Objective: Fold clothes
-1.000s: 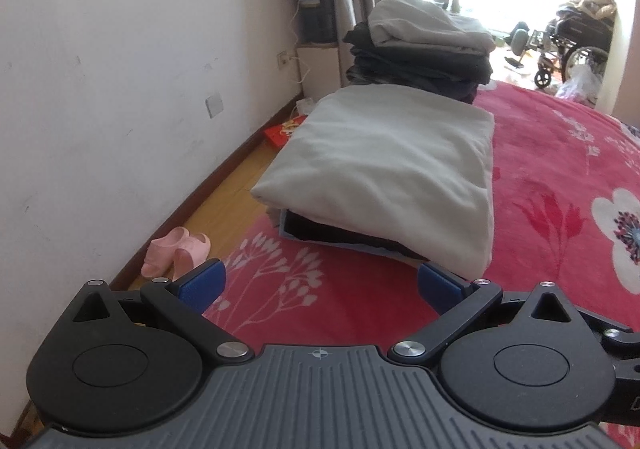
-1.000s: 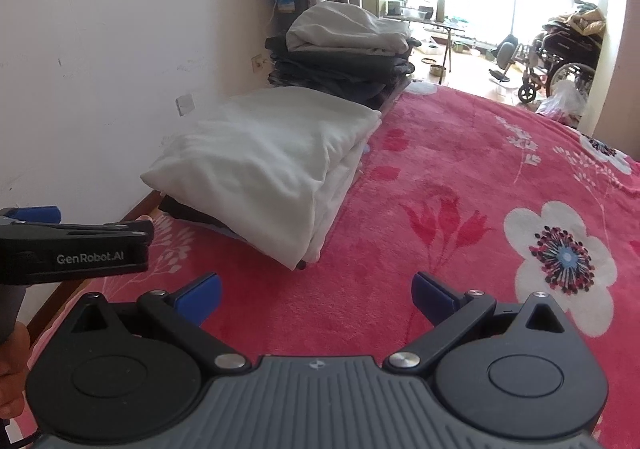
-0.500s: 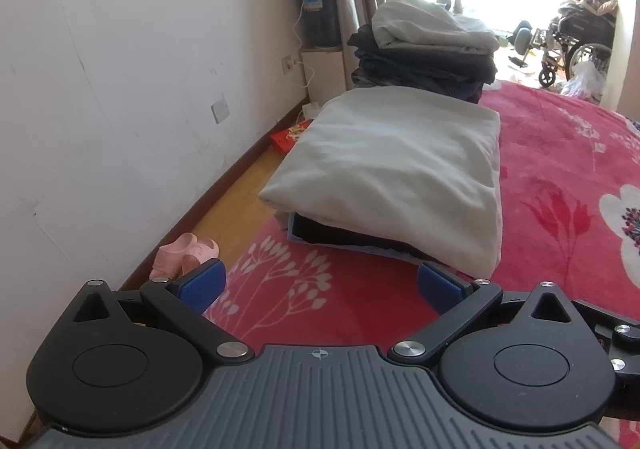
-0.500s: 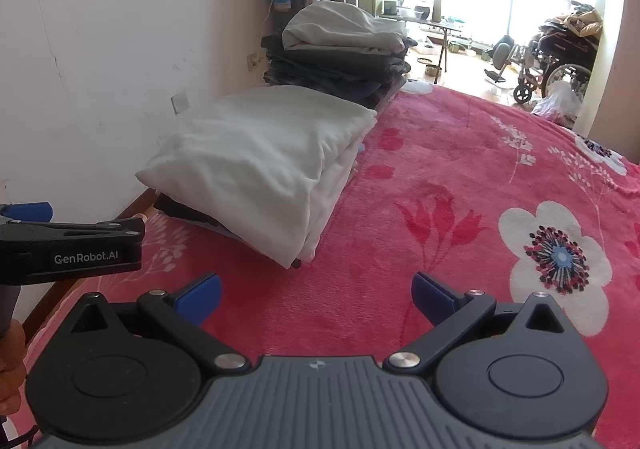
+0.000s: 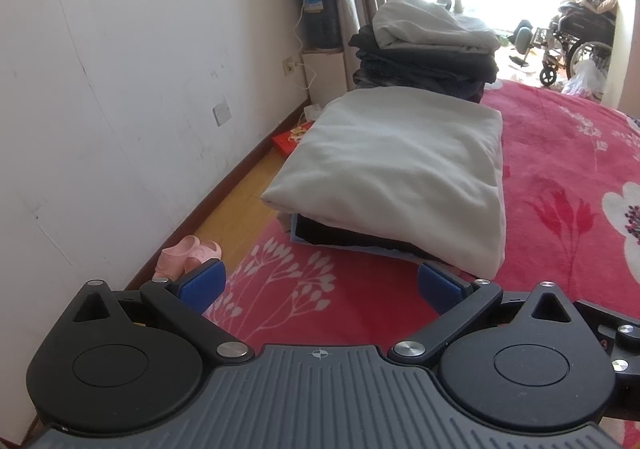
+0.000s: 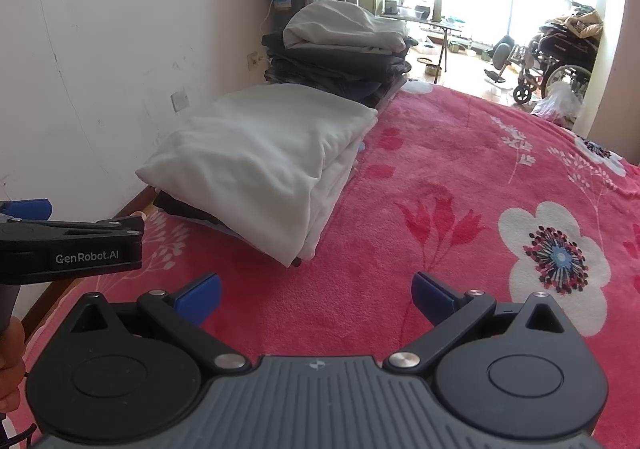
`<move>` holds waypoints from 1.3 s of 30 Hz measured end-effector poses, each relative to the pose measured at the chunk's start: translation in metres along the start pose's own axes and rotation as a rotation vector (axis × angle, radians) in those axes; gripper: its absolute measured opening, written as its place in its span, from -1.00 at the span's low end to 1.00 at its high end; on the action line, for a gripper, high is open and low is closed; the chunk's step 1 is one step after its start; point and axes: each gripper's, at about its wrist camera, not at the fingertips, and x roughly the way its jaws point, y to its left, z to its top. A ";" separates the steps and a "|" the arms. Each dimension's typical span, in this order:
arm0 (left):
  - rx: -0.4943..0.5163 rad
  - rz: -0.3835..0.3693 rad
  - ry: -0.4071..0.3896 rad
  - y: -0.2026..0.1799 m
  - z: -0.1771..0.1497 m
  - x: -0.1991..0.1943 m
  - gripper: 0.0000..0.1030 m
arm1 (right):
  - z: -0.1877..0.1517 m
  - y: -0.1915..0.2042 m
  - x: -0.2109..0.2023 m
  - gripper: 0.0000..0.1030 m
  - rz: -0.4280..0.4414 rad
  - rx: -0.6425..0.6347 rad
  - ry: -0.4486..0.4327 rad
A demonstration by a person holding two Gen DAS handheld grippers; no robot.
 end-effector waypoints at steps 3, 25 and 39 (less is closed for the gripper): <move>-0.001 0.000 0.000 0.000 0.000 0.000 1.00 | 0.000 0.000 0.000 1.00 0.000 -0.001 0.001; -0.002 -0.005 0.008 0.002 -0.001 0.001 1.00 | 0.000 0.003 0.002 1.00 0.006 -0.003 0.009; -0.005 -0.006 0.011 0.002 -0.001 0.001 1.00 | 0.000 0.004 0.003 1.00 0.004 -0.008 0.014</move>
